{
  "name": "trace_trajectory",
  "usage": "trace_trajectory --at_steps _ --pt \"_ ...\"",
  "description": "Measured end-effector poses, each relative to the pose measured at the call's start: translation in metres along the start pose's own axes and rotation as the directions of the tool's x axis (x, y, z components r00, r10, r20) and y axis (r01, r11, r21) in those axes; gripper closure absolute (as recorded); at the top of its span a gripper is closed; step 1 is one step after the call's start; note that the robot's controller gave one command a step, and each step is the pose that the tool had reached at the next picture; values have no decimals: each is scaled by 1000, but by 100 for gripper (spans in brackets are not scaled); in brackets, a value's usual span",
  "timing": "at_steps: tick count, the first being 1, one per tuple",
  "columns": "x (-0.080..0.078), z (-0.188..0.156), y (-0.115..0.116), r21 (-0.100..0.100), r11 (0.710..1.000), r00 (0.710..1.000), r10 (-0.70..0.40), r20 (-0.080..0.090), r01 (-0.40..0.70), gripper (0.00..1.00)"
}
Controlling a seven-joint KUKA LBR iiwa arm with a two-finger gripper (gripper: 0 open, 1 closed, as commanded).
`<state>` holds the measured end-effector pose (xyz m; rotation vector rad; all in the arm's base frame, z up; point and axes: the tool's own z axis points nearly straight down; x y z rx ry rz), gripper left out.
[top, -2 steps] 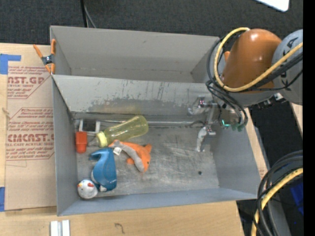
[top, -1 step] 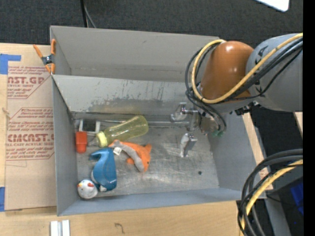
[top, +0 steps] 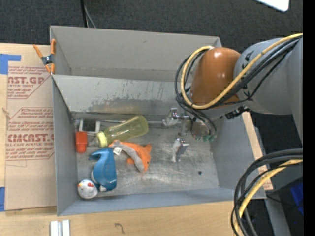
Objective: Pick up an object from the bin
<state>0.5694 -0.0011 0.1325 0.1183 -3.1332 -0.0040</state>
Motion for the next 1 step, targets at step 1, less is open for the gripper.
trace_trajectory --at_steps 1 --pt "2 7 34 2 994 994 110 9 -110 0"
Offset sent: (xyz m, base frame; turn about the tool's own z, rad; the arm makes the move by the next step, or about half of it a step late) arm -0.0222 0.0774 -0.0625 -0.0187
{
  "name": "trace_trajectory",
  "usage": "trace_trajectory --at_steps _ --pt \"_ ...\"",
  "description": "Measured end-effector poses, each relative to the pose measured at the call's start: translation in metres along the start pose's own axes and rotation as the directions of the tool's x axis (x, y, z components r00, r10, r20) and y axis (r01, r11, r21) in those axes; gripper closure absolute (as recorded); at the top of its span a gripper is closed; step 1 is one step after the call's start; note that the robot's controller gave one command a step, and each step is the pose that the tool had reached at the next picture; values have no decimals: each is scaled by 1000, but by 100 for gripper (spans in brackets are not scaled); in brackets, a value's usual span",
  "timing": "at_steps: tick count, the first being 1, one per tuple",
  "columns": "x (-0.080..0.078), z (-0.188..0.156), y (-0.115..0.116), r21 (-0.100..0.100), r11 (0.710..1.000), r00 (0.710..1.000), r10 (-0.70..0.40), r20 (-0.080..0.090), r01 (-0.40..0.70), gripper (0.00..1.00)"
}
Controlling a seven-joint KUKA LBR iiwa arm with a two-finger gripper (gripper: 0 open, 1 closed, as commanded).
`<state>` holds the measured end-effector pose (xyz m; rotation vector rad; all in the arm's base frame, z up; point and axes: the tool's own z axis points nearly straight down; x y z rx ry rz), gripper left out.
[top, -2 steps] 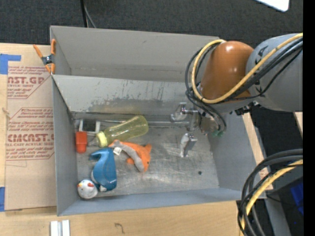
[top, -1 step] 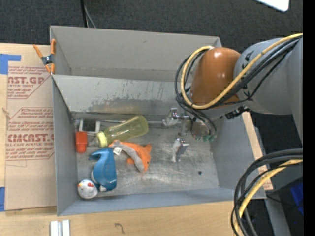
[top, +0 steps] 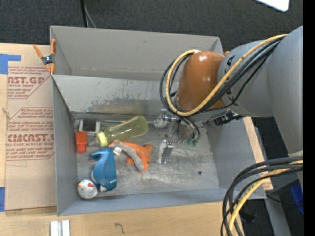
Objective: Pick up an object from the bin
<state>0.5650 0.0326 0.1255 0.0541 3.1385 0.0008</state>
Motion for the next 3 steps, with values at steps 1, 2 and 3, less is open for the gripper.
trace_trajectory --at_steps 1,2,3 --pt "18 51 44 -1 992 992 -129 -2 129 100" --pt "18 51 44 0 992 992 -129 -1 129 100" --pt "9 -86 30 0 990 990 -142 2 142 100"
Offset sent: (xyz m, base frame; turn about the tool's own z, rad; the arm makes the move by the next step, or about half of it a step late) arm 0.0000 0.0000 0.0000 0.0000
